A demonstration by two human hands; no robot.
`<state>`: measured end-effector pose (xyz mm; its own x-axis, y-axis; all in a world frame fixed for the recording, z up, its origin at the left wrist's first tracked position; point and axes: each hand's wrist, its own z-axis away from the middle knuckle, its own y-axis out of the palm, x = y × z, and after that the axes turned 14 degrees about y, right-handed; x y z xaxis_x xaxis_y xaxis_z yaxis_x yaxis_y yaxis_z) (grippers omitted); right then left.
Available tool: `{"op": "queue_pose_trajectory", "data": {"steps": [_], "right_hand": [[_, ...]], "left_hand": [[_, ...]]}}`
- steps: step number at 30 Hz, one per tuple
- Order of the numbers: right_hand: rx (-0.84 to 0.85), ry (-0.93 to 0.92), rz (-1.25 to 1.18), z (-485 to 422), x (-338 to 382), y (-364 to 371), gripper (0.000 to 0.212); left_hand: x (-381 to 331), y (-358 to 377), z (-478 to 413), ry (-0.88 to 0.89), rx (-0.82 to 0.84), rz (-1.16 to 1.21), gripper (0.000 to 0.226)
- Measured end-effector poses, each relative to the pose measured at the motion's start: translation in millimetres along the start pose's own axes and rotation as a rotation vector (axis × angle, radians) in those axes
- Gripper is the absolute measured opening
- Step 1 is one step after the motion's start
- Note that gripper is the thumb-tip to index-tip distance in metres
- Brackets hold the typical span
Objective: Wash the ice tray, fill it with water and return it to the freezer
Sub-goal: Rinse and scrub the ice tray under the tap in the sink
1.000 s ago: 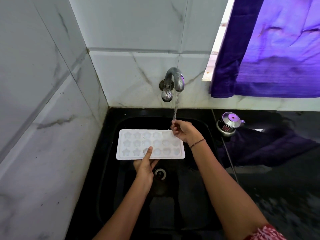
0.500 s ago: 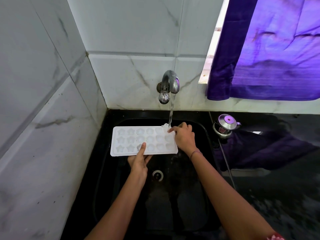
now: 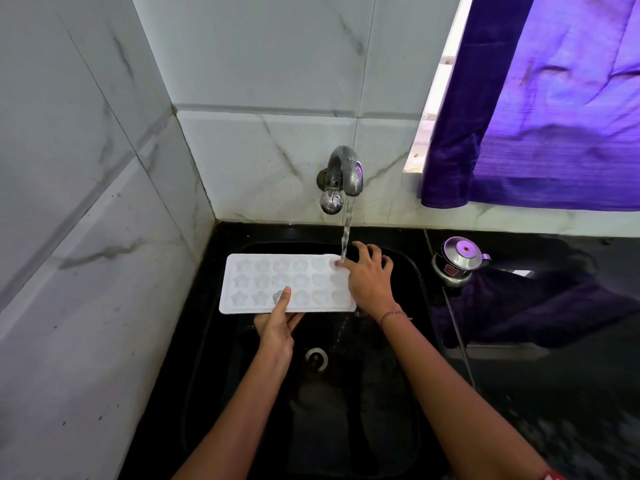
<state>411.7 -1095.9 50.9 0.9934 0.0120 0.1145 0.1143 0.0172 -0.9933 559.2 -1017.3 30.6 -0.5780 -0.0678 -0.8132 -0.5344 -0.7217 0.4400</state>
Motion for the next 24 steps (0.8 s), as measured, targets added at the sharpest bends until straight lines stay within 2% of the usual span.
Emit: {"op": "queue_pose_trajectory", "data": {"steps": [12, 15, 17, 20, 24], "right_hand": [[0.027, -0.061, 0.017, -12, -5, 5, 0.045], [0.130, -0.090, -0.002, -10, -5, 9, 0.046], [0.178, -0.043, -0.167, -15, -5, 10, 0.039], [0.214, 0.219, -0.669, -36, -4, 0, 0.025], [0.253, 0.405, -1.045, -83, 2, -30, 0.025]], "left_hand": [[4, -1, -5, -0.012, -0.003, -0.005, 0.034], [5, 0, -5, -0.014, -0.002, -0.003, 0.032], [5, -1, -6, -0.010, -0.007, -0.006, 0.032], [7, -3, -8, 0.002, -0.011, -0.014, 0.036], [7, -5, -8, 0.011, 0.015, -0.019, 0.040]]}}
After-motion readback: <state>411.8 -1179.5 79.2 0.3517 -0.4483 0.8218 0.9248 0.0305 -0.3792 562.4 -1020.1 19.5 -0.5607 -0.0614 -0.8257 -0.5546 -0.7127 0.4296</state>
